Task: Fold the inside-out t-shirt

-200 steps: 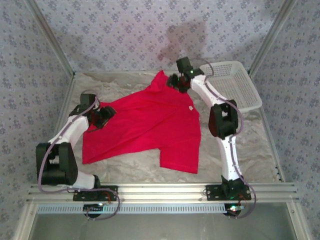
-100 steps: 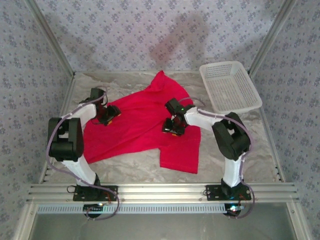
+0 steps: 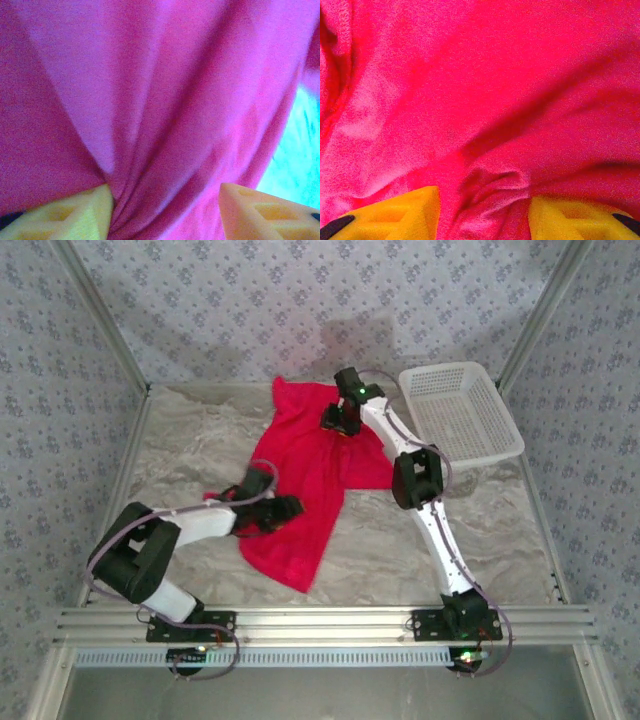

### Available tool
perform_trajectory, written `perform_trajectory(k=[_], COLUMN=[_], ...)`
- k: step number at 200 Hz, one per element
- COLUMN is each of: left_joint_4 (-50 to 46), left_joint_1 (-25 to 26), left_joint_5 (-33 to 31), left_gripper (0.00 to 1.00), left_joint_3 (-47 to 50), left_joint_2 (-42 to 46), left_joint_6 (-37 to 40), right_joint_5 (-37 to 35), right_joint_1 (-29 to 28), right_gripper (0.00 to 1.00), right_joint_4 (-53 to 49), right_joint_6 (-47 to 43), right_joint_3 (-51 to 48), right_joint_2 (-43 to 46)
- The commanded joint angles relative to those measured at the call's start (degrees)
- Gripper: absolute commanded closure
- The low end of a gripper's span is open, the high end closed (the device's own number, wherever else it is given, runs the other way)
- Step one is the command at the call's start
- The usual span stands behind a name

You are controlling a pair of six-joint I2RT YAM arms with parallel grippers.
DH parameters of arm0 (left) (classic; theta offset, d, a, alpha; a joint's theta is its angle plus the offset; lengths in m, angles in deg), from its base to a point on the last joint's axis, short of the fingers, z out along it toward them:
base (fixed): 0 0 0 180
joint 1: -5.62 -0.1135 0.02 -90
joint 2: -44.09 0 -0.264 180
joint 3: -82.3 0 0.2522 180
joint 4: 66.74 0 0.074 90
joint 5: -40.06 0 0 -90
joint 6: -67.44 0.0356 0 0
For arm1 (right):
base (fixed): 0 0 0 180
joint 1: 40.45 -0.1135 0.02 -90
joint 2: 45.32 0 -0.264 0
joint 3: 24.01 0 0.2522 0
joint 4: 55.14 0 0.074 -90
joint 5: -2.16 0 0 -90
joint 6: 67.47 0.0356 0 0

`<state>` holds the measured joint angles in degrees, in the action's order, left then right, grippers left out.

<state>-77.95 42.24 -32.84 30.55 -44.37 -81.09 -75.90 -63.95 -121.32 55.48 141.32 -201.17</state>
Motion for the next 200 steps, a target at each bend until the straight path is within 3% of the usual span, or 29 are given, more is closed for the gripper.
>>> perform_trajectory(k=[1,37,80,103,121,159,180,200], left_joint_4=[-4.35,-22.10,-20.14,-16.34,-15.27,-15.20,-11.30,-8.27], left_joint_1=[3.88,-1.93,-12.09,-14.07,-14.58,-22.26,-28.56,-30.13], left_joint_5=[0.10,-5.63,1.23,6.12,6.29,3.86,6.00,7.64], left_gripper=[0.43,0.43,0.48,0.49,0.49,0.51,0.54,0.56], left_joint_3=[-6.19,-20.42,-25.91,-25.13,-23.29,-18.56,-16.06,-14.65], left_joint_2=[-0.74,0.62,-8.37,-11.91,-12.74,-13.28,-14.91,-15.36], left_joint_6=[-3.29,9.17,10.86,9.12,9.17,11.18,10.23,9.28], right_joint_5=[3.16,-1.72,1.78,3.97,2.66,-0.21,-3.04,-5.00], right_joint_1=[-0.60,-0.22,-1.87,-5.12,-8.45,-6.07,-2.55,-0.44], right_gripper=[0.47,0.44,0.47,0.50,0.51,0.53,0.53,0.56], right_joint_4=[-10.72,-5.45,6.87,14.62,18.46,18.25,11.41,4.63], right_joint_6=[-3.84,-6.60,-2.09,3.70,6.84,5.54,-0.54,-5.40], right_joint_3=[3.02,-20.82,-48.92,-60.23,-66.60,-66.11,-55.03,-40.76], right_joint_2=[3.82,23.55,37.98,41.13,41.95,35.18,27.61,19.60])
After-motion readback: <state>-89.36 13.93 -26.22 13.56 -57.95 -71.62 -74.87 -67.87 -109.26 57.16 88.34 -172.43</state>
